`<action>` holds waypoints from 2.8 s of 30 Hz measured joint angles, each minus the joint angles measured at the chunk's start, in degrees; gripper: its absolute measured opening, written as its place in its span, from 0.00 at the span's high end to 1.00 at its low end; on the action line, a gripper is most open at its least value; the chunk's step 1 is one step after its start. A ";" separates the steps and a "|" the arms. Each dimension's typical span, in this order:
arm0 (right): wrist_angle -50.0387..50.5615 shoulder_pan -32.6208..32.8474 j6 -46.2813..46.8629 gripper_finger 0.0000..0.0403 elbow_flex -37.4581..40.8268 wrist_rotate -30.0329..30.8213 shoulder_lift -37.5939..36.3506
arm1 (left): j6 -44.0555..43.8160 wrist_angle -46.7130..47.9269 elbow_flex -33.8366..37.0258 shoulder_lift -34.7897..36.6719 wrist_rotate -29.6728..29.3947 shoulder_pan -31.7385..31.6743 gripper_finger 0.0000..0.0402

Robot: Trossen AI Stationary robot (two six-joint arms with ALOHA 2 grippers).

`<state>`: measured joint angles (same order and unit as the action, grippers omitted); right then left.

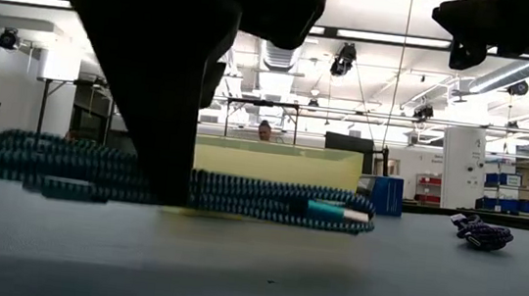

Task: Pick and place USB-C Cables
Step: Put the blue charger cable into the yellow bin

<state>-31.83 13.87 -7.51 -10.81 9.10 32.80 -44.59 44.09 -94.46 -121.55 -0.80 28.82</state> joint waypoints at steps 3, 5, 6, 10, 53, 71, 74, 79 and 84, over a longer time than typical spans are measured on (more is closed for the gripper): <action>0.02 -0.02 0.00 0.88 0.00 0.02 -0.02 | -0.01 0.04 -0.02 1.21 0.82 -0.09 0.98; 0.03 -0.01 0.00 0.88 0.00 0.00 0.00 | 0.01 0.11 -0.22 2.22 1.15 -0.15 0.98; 0.02 -0.02 0.00 0.88 0.00 0.00 -0.02 | -0.01 0.03 -0.32 2.75 1.29 -0.20 0.98; 0.03 -0.02 0.00 0.88 0.00 0.01 -0.02 | -0.08 0.15 -2.05 4.47 1.34 -0.87 0.98; 0.09 0.00 -0.61 0.88 0.00 0.00 -0.11 | 27.51 21.50 -9.73 5.77 -1.45 -24.27 0.96; 0.31 -0.02 -0.61 0.88 0.00 0.02 -0.11 | 26.98 16.06 -3.39 5.77 -9.09 -24.70 0.96; 0.63 0.00 -0.61 0.88 0.00 0.02 -0.11 | 26.96 16.03 -2.07 5.77 -9.09 -24.70 0.96; 1.20 -0.01 -0.95 0.88 0.00 0.02 -0.11 | 26.96 14.52 -1.52 5.77 -9.12 -24.68 0.96; 1.25 -0.01 -1.05 0.88 0.00 0.04 -0.12 | 27.13 11.64 -1.39 5.77 -9.46 -24.70 0.96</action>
<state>-30.59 13.86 -8.56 -10.81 9.15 32.67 -17.46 55.73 -95.85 -115.79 -10.26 4.12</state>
